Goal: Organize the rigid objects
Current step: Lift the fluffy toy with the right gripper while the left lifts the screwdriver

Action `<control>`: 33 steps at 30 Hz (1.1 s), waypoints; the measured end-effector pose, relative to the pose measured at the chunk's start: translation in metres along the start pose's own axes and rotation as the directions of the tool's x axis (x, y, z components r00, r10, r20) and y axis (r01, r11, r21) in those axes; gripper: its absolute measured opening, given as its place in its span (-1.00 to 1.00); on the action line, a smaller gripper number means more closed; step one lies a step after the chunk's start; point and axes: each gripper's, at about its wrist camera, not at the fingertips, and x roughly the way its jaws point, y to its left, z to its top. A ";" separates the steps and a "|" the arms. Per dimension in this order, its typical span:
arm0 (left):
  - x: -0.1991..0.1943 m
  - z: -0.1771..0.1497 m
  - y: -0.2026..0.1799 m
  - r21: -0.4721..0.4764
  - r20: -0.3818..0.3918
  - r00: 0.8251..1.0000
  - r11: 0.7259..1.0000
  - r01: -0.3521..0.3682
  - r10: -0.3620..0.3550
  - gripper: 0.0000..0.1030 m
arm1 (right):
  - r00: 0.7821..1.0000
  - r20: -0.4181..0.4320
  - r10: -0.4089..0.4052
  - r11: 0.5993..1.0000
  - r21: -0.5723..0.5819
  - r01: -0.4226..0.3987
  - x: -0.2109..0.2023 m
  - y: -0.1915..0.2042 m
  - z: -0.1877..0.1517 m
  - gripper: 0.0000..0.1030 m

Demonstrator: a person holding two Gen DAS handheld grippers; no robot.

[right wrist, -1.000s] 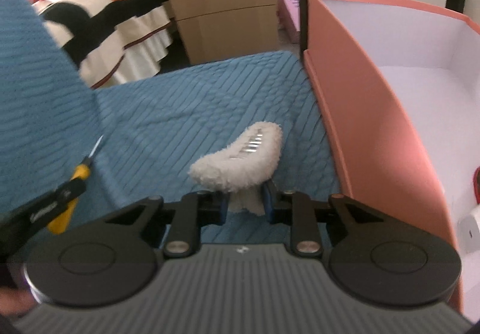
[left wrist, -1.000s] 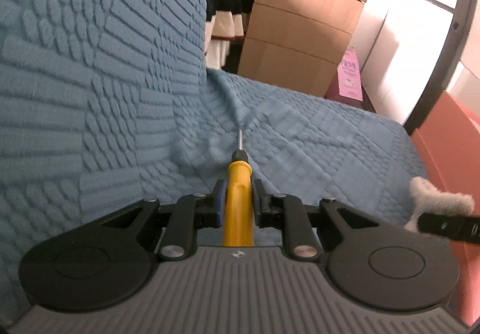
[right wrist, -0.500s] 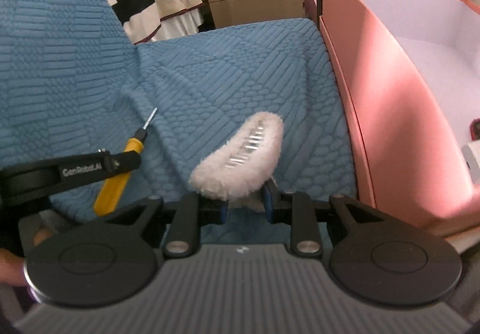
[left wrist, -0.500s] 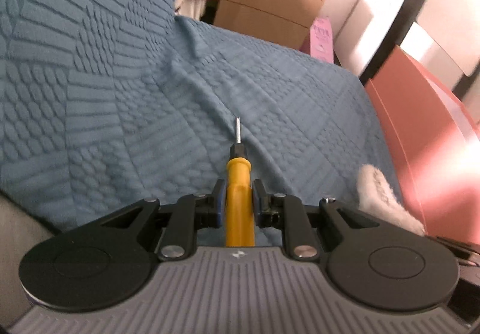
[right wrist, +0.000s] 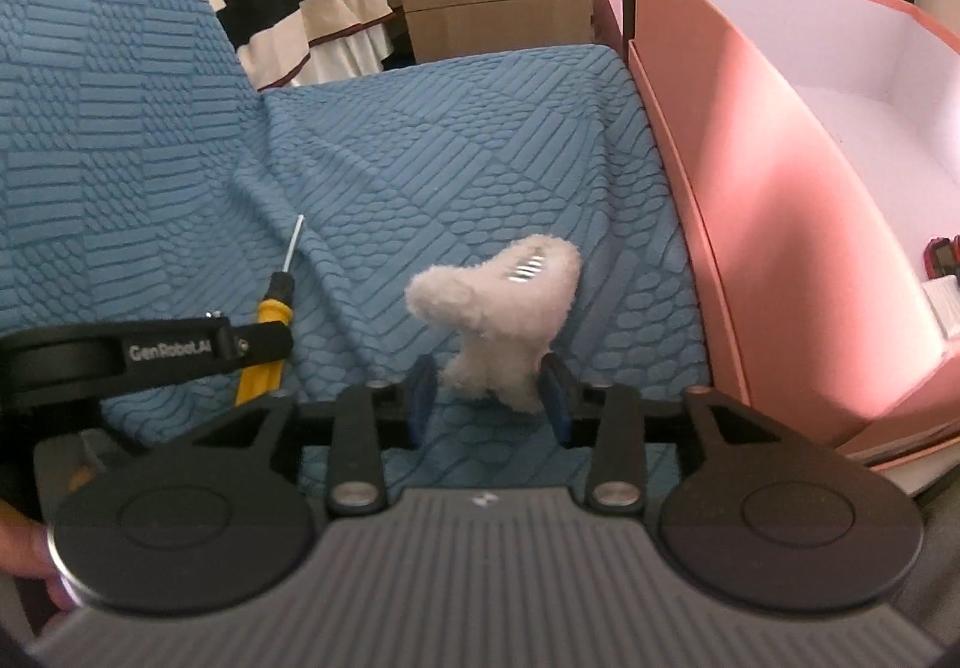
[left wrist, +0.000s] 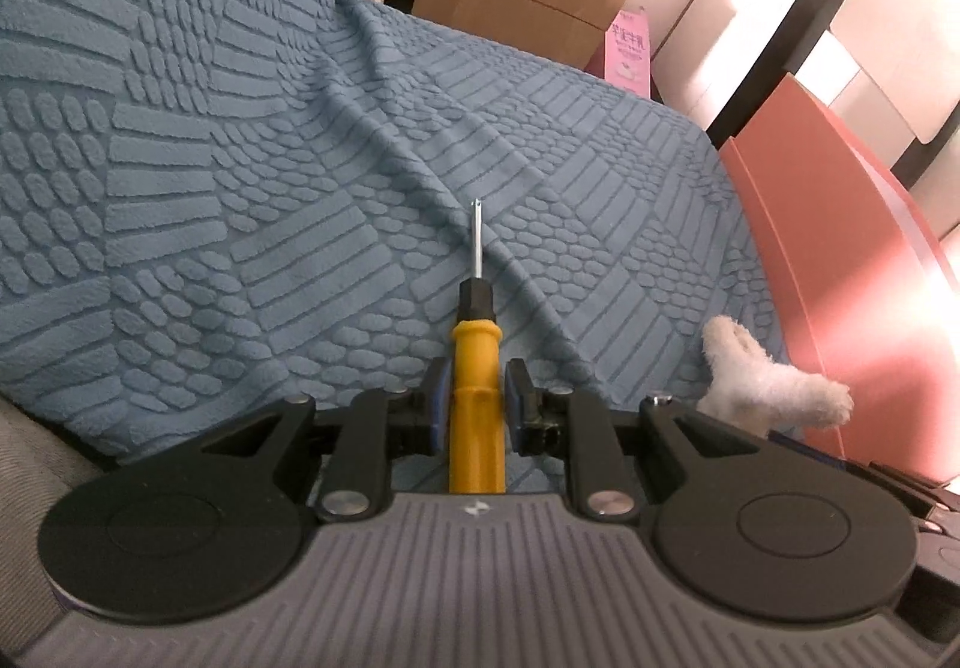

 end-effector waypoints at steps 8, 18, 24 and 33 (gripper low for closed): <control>0.004 0.002 0.003 -0.011 0.005 1.000 1.000 0.014 -0.014 -0.56 | 0.994 0.032 -0.100 0.995 0.021 0.100 0.009 0.007 0.008 -0.05; 0.005 0.003 0.002 0.000 0.011 1.000 1.000 0.012 -0.012 -0.56 | 0.991 0.020 -0.129 0.992 0.009 0.129 0.014 0.002 0.010 -0.43; 0.006 0.003 0.000 0.023 0.019 1.000 1.000 0.004 -0.005 -0.49 | 0.992 0.022 -0.121 0.993 0.007 0.121 0.011 -0.002 0.006 -0.44; 0.010 0.004 -0.003 0.039 0.043 0.999 0.999 -0.009 0.007 -0.49 | 0.993 0.037 -0.109 0.994 -0.007 0.109 0.012 -0.003 0.002 -0.44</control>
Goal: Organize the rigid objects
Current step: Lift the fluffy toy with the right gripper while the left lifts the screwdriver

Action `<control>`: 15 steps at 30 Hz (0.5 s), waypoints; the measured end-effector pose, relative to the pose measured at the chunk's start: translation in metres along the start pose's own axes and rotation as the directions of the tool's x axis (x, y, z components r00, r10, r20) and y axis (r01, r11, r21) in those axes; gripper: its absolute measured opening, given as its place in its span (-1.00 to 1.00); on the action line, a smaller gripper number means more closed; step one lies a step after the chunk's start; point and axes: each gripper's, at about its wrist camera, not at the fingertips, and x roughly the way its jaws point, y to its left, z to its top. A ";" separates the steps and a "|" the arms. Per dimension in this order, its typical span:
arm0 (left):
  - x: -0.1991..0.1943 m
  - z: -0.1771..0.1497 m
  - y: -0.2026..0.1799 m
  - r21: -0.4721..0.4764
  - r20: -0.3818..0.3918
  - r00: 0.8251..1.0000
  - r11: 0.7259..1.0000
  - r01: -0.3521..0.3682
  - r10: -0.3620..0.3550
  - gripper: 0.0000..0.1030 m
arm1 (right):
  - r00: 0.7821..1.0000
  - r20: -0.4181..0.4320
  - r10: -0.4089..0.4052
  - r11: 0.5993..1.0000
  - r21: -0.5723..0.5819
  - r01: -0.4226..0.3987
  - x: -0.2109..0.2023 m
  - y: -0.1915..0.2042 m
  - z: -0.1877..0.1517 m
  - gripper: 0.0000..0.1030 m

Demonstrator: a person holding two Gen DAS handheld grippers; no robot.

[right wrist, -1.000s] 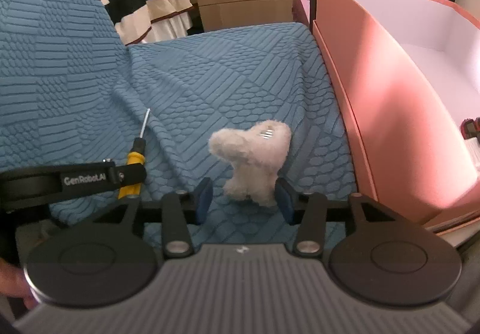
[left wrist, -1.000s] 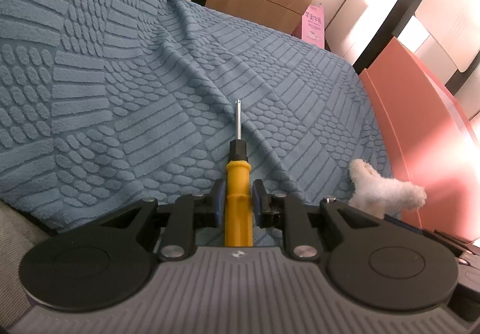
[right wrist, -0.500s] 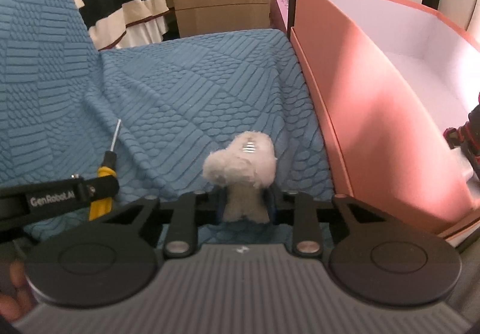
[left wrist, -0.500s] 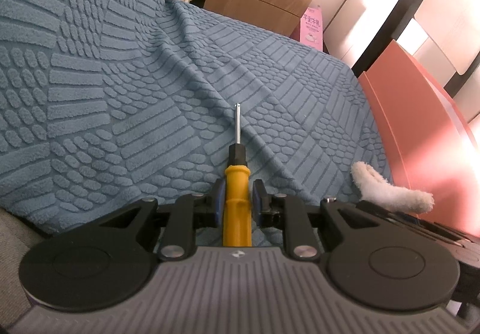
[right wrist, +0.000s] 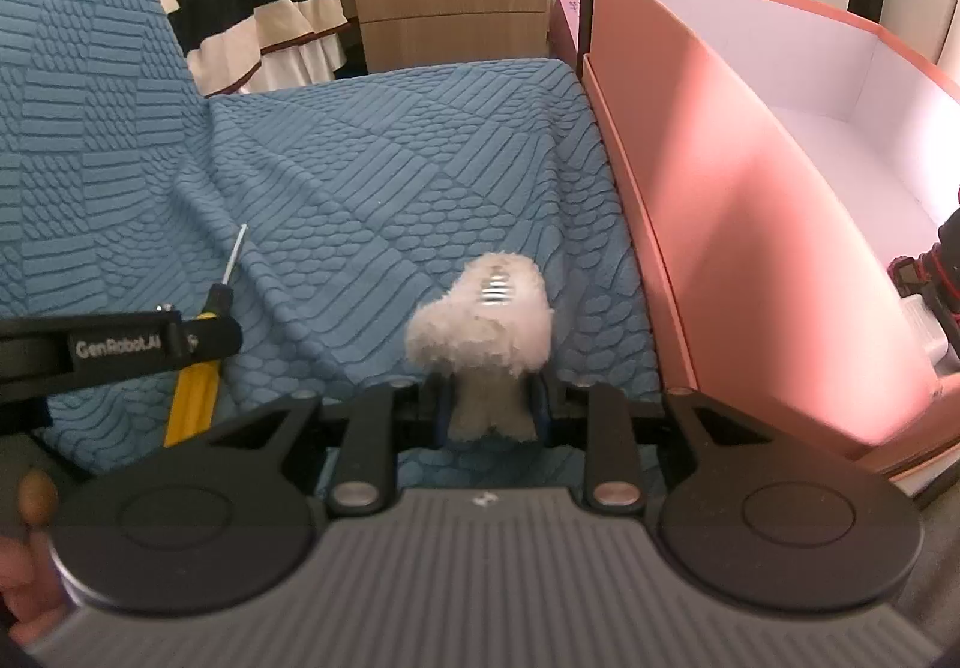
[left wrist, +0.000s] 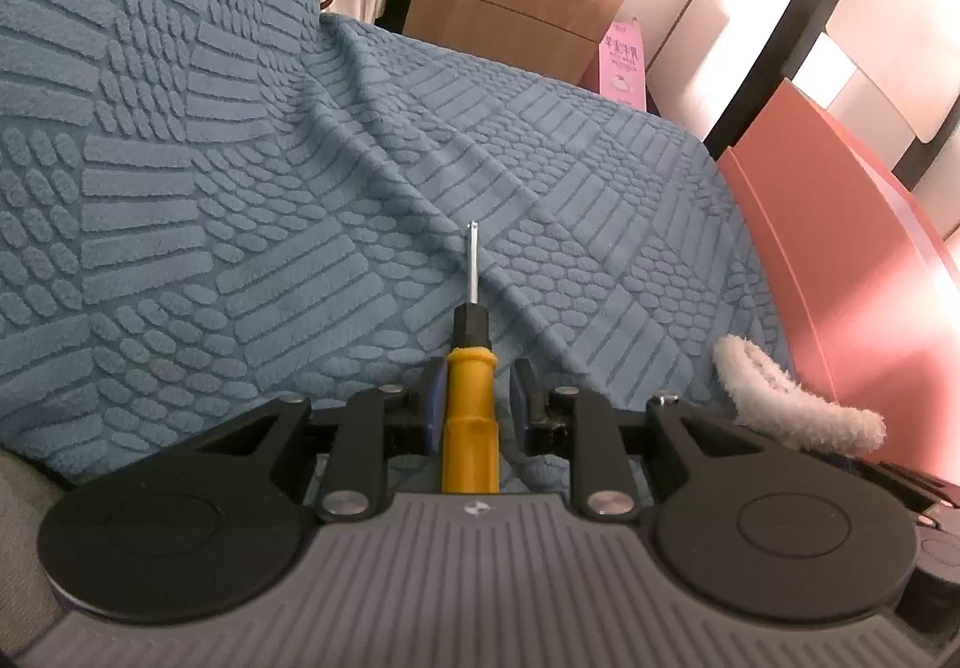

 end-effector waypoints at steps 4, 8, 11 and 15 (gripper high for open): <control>0.001 0.000 0.000 0.010 0.003 1.000 1.000 -0.004 0.004 -0.61 | 1.000 0.005 -0.004 1.000 -0.008 0.004 -0.001 0.001 -0.002 -0.44; 0.000 0.001 0.004 -0.017 0.001 1.000 1.000 0.003 -0.003 -0.62 | 1.000 0.006 -0.004 1.000 -0.015 0.004 -0.001 0.003 -0.001 -0.45; -0.005 0.001 0.007 -0.053 0.017 1.000 0.999 -0.007 0.008 -0.62 | 1.000 0.002 0.013 1.000 -0.006 -0.013 -0.003 0.003 0.001 -0.45; -0.014 0.003 0.005 -0.054 0.030 1.000 0.999 0.003 -0.002 -0.62 | 0.999 0.001 0.040 0.999 -0.004 -0.040 -0.005 0.002 0.003 -0.46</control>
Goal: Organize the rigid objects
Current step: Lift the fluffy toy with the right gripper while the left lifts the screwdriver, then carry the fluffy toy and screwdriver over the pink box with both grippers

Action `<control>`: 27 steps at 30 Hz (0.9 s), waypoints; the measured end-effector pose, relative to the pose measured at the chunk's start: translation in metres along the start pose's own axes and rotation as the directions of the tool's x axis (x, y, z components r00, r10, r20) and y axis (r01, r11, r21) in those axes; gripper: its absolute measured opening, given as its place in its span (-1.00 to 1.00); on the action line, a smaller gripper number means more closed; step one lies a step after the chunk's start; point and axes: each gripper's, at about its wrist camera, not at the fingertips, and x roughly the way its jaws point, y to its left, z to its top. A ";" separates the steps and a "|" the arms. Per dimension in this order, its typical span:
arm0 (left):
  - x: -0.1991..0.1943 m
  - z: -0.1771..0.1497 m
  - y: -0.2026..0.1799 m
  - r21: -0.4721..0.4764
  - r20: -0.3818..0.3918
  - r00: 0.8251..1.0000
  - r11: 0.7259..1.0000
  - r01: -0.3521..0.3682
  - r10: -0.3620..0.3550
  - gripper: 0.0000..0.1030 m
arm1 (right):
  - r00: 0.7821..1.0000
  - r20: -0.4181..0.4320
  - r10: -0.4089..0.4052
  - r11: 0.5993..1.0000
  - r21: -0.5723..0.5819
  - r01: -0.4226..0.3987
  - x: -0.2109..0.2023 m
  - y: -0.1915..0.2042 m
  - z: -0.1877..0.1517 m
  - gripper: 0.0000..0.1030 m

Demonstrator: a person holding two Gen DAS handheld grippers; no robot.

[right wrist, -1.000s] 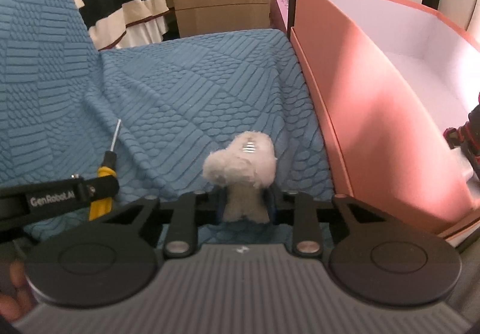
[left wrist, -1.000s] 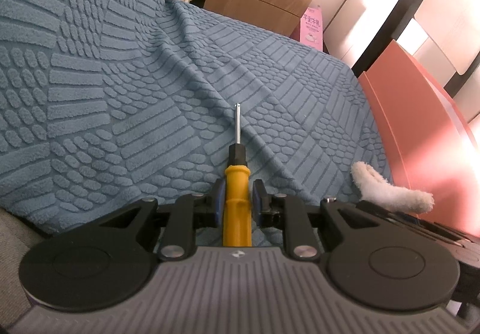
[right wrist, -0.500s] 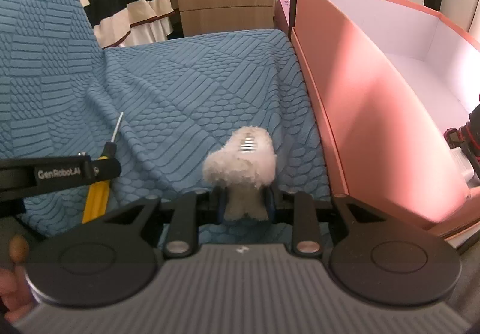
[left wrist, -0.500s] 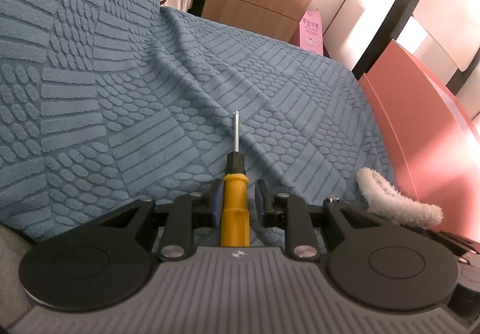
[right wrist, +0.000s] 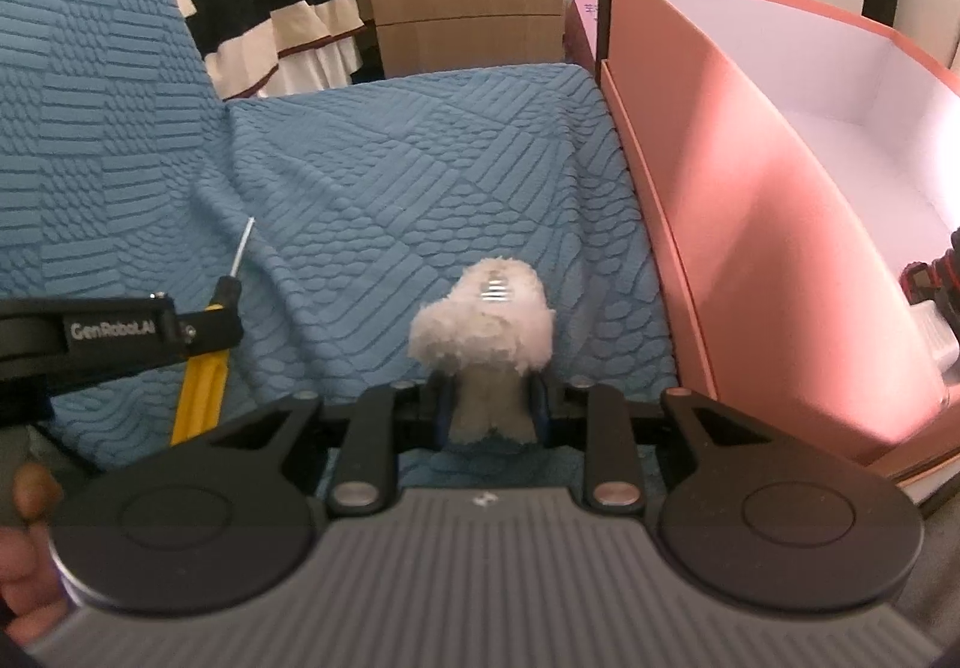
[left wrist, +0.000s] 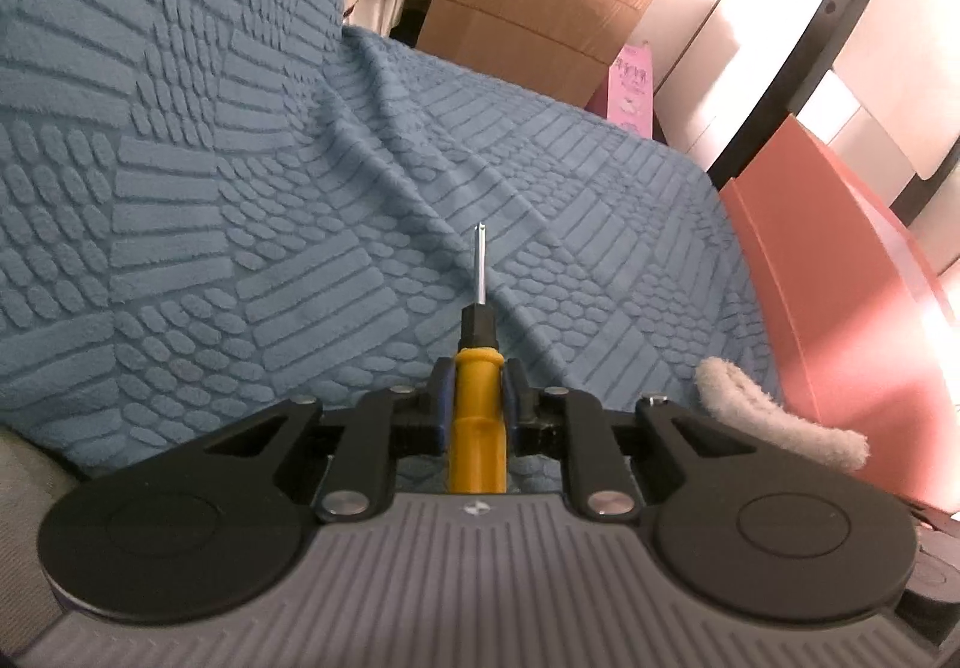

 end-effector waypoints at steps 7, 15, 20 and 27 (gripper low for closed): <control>-0.018 0.010 -0.005 -0.013 0.040 0.999 1.000 0.021 -0.021 -0.62 | 1.000 0.016 0.017 1.000 0.004 -0.017 -0.012 -0.003 0.008 -0.46; -0.042 0.022 -0.017 -0.018 0.075 0.996 0.999 0.047 -0.045 -0.62 | 0.997 0.068 0.045 0.999 0.008 -0.046 -0.041 -0.007 0.027 -0.46; -0.060 0.026 -0.029 0.004 0.082 0.994 0.997 0.073 -0.073 -0.62 | 0.991 0.114 0.076 0.997 0.017 -0.078 -0.067 -0.009 0.041 -0.46; -0.103 0.038 -0.044 0.014 0.120 0.988 0.995 0.094 -0.095 -0.62 | 0.982 0.152 0.114 0.993 0.000 -0.116 -0.105 -0.011 0.059 -0.46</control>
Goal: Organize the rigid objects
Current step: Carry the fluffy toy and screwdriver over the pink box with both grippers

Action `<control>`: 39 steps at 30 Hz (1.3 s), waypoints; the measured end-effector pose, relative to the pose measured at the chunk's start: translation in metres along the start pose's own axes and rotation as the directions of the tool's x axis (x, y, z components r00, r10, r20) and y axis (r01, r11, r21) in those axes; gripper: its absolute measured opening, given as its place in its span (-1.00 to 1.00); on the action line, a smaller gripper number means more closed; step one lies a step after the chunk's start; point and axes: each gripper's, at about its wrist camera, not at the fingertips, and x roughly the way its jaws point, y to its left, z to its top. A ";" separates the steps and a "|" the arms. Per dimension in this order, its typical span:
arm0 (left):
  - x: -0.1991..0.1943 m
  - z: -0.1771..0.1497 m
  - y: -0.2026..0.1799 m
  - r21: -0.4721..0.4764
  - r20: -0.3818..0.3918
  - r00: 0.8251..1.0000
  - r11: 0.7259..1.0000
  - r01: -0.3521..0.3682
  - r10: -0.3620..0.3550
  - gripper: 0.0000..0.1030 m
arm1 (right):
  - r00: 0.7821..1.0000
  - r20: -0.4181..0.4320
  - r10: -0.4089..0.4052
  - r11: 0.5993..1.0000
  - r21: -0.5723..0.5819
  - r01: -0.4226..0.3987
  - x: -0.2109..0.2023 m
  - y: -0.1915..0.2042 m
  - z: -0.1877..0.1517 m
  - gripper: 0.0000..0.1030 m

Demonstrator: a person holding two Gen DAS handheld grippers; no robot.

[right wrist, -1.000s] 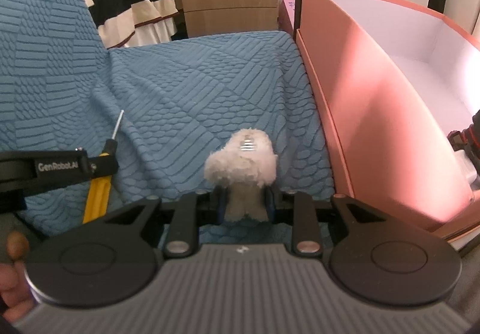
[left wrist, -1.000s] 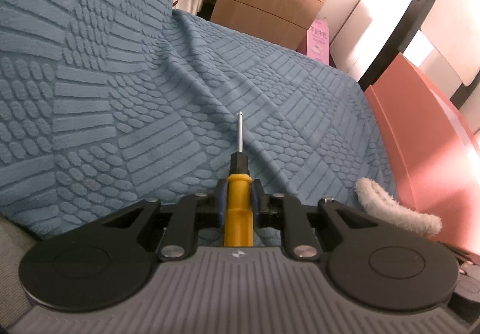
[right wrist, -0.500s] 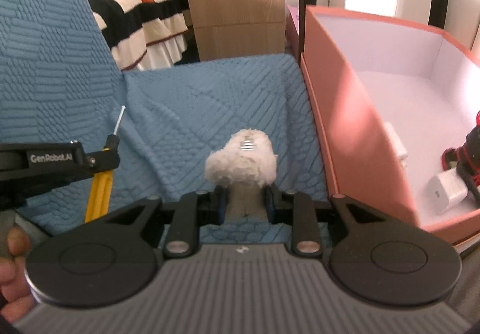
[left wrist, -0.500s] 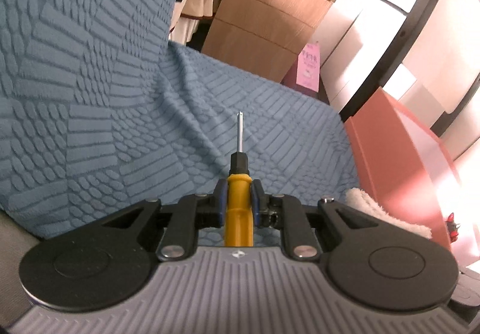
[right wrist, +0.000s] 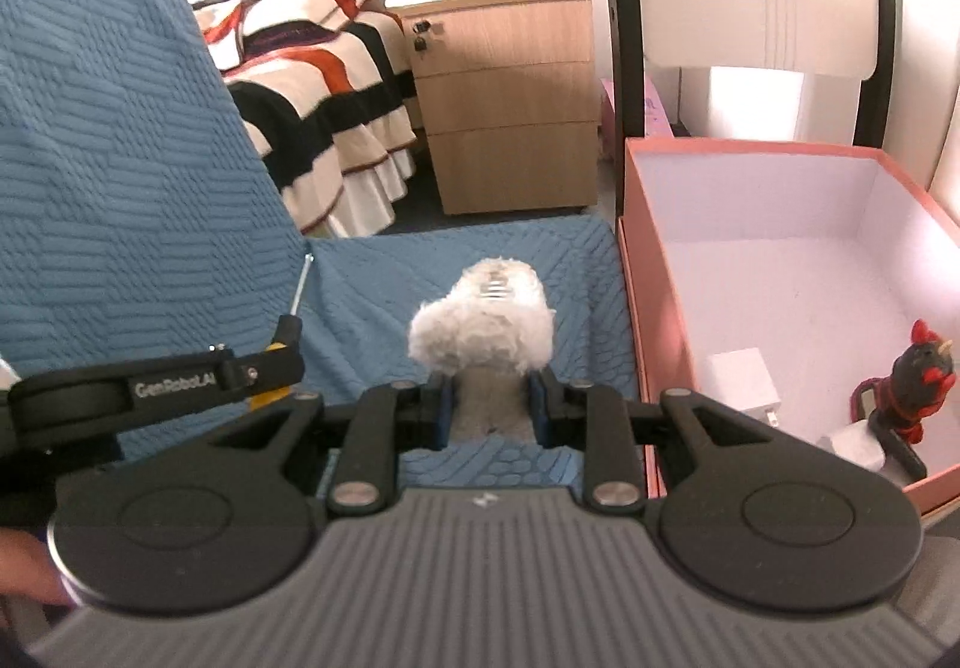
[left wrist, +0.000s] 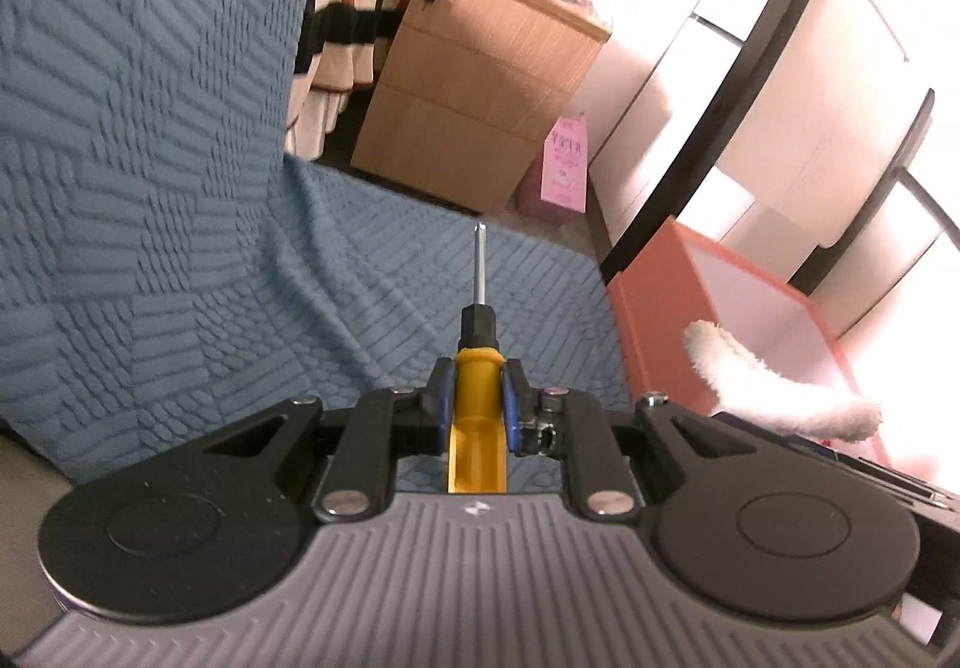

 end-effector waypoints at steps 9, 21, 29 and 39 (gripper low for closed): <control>-0.056 0.023 -0.026 0.005 0.077 0.997 1.000 0.018 -0.018 -0.62 | 0.999 0.036 0.037 0.999 -0.024 -0.036 -0.035 -0.004 0.018 -0.46; -0.070 0.037 -0.076 0.039 0.102 0.991 0.996 0.084 -0.087 -0.62 | 0.995 0.094 0.019 1.000 -0.008 -0.019 -0.058 -0.027 0.033 -0.46; -0.059 0.034 -0.127 0.088 0.085 0.986 0.986 0.139 -0.146 -0.62 | 0.993 0.117 -0.028 0.999 0.019 0.026 -0.073 -0.062 0.040 -0.46; -0.050 0.029 -0.193 0.115 0.080 0.970 0.969 0.218 -0.228 -0.63 | 0.986 0.147 -0.077 0.996 0.058 0.069 -0.090 -0.110 0.040 -0.46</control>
